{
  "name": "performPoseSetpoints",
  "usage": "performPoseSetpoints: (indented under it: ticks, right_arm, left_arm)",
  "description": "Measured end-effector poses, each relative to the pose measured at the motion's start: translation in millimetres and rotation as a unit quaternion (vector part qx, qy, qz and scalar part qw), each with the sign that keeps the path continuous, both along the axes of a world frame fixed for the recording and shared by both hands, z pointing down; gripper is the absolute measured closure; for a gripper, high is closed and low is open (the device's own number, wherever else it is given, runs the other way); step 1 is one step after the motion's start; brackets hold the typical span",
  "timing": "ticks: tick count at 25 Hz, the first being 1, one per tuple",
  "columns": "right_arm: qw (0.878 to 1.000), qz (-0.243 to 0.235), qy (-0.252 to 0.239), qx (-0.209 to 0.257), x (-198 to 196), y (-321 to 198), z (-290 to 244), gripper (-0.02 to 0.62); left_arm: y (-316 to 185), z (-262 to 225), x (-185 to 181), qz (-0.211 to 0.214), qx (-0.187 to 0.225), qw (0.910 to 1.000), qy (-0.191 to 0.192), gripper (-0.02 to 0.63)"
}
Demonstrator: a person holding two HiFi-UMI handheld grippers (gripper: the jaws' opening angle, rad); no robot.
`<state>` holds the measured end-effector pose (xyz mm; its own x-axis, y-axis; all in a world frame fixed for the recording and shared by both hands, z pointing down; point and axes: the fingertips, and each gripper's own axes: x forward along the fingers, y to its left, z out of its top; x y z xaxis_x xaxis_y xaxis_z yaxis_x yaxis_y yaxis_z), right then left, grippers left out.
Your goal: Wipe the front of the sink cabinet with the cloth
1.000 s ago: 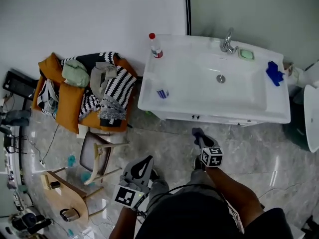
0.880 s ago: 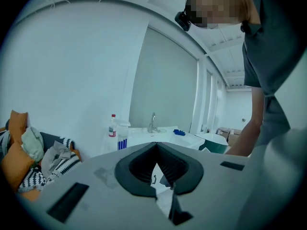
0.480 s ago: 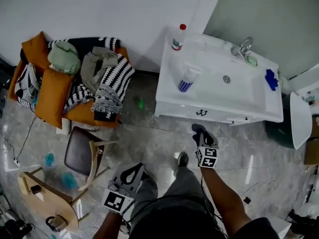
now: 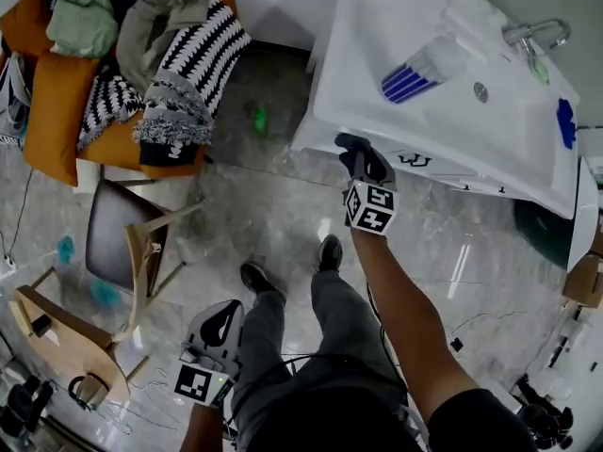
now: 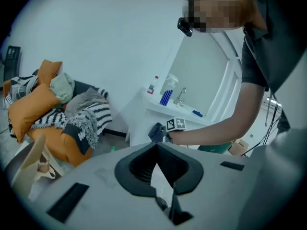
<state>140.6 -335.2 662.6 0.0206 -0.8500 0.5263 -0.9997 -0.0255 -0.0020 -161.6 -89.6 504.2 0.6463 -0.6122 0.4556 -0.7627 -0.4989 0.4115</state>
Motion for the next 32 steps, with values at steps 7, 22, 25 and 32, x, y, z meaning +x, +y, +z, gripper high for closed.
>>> performPoseSetpoints:
  ticks: [7,22,25,32]
  right_arm:
    - [1.0,0.016,-0.02,0.008,5.9,-27.1,31.1,0.558]
    - [0.996,0.046,-0.046,-0.055,16.8,-30.8,75.1,0.56]
    - [0.99,0.071,-0.106,-0.057,-6.8,-37.8,88.7,0.56]
    - [0.986,0.134,-0.053,-0.087,107.3,-4.2,118.6,0.559]
  left_arm:
    - [-3.7,36.2,13.4,0.004,-0.014,0.9997,0.02,0.602]
    - [-11.6,45.9,9.5,-0.003,-0.023,0.9995,0.02,0.602]
    - [-14.0,47.8,13.0,-0.004,-0.024,0.9996,0.017,0.601]
    - [-13.2,61.6,19.2,-0.013,-0.027,0.9993,0.023,0.601]
